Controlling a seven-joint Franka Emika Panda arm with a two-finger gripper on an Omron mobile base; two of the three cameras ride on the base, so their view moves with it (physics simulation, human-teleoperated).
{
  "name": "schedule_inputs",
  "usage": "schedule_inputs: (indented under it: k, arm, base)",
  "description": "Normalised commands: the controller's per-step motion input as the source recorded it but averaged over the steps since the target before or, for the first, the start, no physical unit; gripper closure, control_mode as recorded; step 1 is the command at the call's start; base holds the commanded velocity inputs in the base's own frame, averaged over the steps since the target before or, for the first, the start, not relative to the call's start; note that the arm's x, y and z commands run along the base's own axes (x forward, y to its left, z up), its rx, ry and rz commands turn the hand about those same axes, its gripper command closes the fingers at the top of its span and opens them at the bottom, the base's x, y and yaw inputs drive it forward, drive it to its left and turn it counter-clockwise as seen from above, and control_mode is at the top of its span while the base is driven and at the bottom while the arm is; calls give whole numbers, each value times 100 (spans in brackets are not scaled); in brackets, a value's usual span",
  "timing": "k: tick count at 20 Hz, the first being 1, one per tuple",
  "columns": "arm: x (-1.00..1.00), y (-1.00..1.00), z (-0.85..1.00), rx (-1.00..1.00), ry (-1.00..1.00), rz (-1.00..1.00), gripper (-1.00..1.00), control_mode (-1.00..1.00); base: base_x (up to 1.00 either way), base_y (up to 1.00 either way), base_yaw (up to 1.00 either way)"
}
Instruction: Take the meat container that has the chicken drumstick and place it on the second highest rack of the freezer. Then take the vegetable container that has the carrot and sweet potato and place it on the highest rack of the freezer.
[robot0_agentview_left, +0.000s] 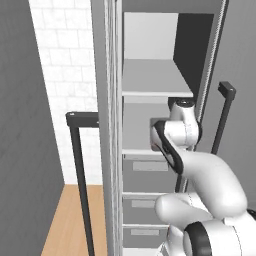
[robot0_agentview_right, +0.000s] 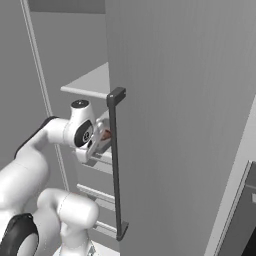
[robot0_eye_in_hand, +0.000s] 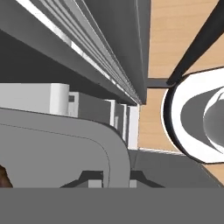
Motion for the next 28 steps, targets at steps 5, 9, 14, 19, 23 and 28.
schedule_inputs:
  k: [5, 9, 14, 19, 23, 28]
  arm:
    - [55, 0, -14, 0, 0, -3, 100, -100]
    - [48, 0, -24, 0, 0, -2, 100, -100]
    - [28, 0, -30, 0, 0, -4, 100, -100]
    - [28, 0, -25, 0, 0, -2, 100, -100]
    - [44, 0, -10, 0, 0, -2, 100, -100]
    - [47, -5, -3, 0, 0, -1, 100, -100]
  base:
    - [0, 0, 0]
    - [0, 0, 0]
    - [0, 0, 0]
    - [0, 0, 0]
    - [0, 0, 0]
    - [0, 0, 0]
